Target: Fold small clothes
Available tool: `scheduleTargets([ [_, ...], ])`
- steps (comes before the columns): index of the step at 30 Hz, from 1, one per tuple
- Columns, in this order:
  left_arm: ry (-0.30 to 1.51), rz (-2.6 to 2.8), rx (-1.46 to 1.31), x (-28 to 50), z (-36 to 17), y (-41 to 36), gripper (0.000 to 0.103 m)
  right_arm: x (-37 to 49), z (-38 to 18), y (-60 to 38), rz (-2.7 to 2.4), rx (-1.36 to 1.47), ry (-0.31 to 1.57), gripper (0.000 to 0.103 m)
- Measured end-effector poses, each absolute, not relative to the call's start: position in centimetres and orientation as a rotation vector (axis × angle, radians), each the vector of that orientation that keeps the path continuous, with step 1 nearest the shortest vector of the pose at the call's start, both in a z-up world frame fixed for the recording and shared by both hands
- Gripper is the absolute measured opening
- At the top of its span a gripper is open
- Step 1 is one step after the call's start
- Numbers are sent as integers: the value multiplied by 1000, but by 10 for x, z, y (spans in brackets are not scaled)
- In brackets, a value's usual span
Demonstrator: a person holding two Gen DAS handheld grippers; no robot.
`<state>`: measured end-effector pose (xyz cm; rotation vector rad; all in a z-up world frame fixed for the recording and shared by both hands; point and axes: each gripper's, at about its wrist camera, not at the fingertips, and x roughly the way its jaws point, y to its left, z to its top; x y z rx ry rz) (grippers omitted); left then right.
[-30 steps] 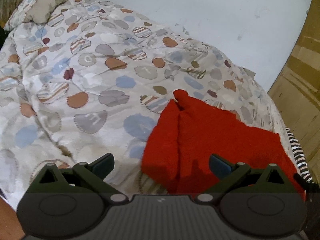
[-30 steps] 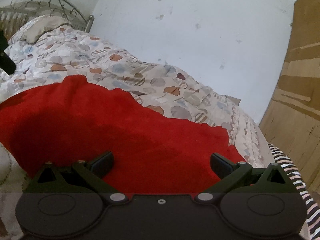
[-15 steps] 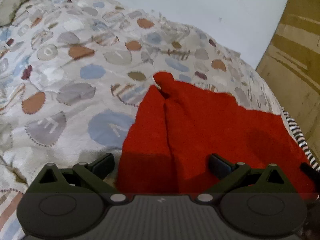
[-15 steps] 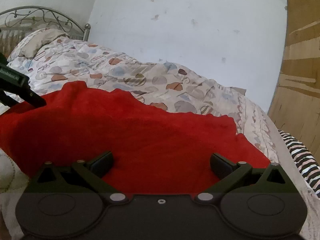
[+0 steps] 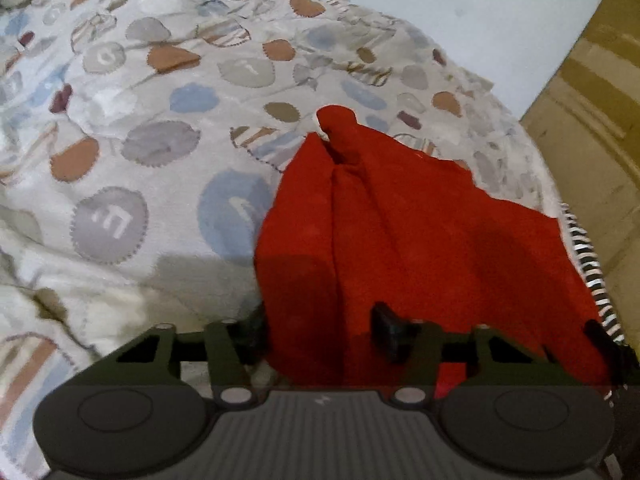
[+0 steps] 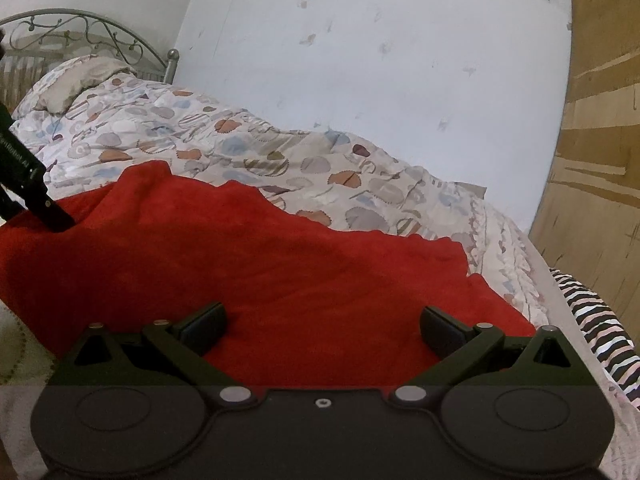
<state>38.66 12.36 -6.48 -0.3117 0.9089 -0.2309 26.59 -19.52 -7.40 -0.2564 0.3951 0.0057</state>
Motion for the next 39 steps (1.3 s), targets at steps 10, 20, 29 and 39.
scheduleTargets([
  [10, 788, -182, -149, 365, -35, 95, 31, 264, -74, -193, -3, -266, 386, 103],
  [20, 824, -292, -241, 379, -54, 115, 65, 263, -74, -193, -3, -265, 386, 103],
  [29, 898, -298, -444, 388, -71, 135, 29, 261, -74, -192, -12, -280, 375, 103],
  [39, 856, -236, -392, 382, -53, 121, 21, 250, -59, -202, -52, -363, 363, 103],
])
